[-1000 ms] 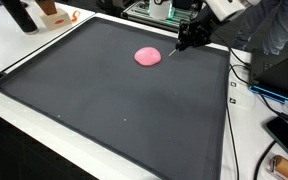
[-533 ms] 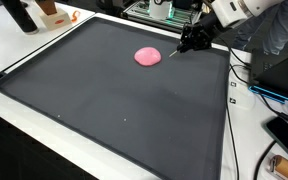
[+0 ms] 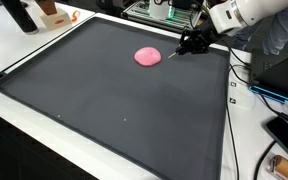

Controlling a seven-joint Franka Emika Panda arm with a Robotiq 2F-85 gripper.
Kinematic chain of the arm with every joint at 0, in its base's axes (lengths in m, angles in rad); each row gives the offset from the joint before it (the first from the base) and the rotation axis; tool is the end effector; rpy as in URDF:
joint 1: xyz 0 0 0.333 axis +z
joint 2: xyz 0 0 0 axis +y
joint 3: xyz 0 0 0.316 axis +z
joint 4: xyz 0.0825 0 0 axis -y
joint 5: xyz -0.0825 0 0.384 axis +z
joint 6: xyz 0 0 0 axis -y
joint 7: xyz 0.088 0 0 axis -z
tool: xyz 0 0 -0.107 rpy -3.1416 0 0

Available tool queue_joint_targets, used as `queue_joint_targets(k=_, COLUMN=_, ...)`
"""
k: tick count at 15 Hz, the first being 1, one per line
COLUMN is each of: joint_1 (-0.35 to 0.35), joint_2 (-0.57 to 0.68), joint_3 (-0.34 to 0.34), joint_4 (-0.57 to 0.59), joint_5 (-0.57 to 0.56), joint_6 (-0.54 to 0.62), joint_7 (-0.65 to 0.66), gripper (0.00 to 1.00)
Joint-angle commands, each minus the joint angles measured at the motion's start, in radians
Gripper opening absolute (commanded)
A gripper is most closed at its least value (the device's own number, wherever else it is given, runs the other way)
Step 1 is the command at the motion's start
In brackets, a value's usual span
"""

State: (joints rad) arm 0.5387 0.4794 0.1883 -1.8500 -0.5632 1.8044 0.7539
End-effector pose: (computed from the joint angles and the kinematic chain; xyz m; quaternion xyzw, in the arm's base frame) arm 0.4703 0.3523 0.2444 0.9414 0.1195 -0.0424 0.3125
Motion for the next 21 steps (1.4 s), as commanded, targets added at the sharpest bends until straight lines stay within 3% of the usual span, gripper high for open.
queue_joint_targets(k=1, joint_1=0.013, joint_2=0.022, joint_3=-0.007, joint_4=0.016, joint_5=-0.014, joint_6=-0.034, joint_7=0.041, gripper=0.03)
queue_joint_targets(k=10, joint_1=-0.001, joint_2=0.022, joint_3=-0.004, joint_4=0.009, joint_5=0.002, joint_6=-0.07, joint_7=0.039, gripper=0.03)
queue_joint_targets(k=21, joint_1=-0.046, joint_2=-0.027, joint_3=-0.001, joint_4=-0.035, joint_5=0.025, joint_6=-0.017, joint_7=0.017, gripper=0.03)
